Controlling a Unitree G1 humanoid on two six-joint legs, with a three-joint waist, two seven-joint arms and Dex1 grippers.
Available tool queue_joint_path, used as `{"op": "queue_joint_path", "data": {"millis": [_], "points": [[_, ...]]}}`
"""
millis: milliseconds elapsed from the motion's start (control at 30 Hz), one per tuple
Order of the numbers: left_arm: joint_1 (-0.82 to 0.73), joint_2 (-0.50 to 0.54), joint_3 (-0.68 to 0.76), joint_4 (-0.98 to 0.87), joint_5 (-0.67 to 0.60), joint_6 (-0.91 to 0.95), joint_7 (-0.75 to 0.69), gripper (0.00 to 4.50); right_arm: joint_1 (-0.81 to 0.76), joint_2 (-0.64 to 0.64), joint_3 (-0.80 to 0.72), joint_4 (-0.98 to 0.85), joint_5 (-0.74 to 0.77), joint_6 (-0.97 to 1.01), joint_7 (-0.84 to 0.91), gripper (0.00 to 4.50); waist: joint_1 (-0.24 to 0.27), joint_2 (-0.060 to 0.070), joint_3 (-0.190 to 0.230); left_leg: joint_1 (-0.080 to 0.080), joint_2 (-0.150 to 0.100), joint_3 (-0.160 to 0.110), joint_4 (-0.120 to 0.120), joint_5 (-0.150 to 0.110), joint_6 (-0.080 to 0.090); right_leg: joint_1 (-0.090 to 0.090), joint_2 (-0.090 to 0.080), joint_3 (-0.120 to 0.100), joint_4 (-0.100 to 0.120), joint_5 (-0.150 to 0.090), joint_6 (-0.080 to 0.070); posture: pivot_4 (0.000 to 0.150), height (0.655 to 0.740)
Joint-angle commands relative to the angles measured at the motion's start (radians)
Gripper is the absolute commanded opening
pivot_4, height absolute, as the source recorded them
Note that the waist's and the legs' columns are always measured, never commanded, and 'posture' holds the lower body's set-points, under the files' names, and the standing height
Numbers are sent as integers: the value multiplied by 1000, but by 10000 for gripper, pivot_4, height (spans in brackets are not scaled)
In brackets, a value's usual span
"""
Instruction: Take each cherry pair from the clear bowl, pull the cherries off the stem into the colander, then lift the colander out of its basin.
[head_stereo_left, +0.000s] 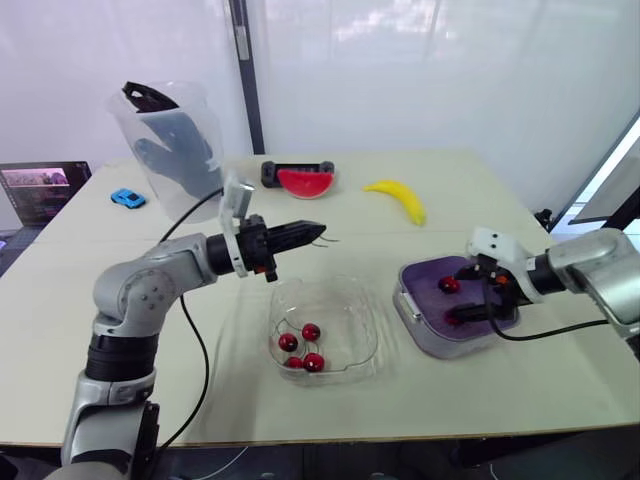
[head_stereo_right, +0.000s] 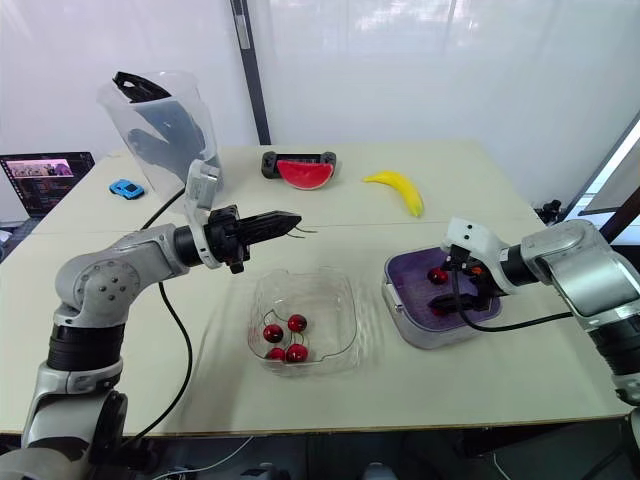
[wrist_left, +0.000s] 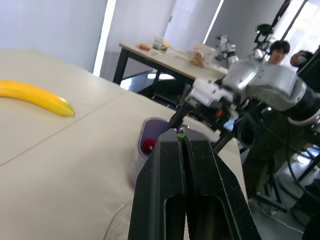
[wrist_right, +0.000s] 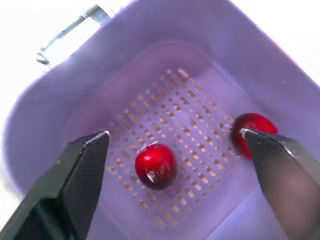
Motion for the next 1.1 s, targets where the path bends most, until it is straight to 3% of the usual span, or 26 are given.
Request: {"op": "queue_joint_path", "data": {"millis": [33,167,333,533,767,1100], "points": [[26,28,45,-56,-22,5,15,0,-75,-28,-113,-55,75,55,40,43774,-1,0,0,0,0,0,0,0,0,0,0,0,0,0,0,1500,7400],[63,62,78,-74,-38,15,30,0,-112,4,-199,-84,198,123,82,43774,1,0,0,0,0,-1,0,0,0,0,0,0,0,0,0,1500,7400],[213,204,217,-83,-80,61,1,0,-228,122,-278,-142,430,267,91,43774,-9,0,0,0,1,0,0,0,0,0,1,0,0,0,0,1500,7400],[436,309,357,-58,-106,92,-25,0,-311,230,-221,-201,471,287,23,43774,2,0,0,1,1,0,-2,0,0,0,-1,0,-1,0,0,1500,7400],[706,242,436,0,-71,81,73,0,-350,324,-109,-178,388,199,-8,43774,7,0,0,1,1,-1,-2,0,0,-1,-1,0,-1,0,0,1500,7400],[749,198,389,83,124,-140,88,0,-342,344,-97,-167,360,175,-38,43774,23,-1,0,1,1,0,-2,0,0,-1,-2,0,-1,0,0,1500,7400]]}}
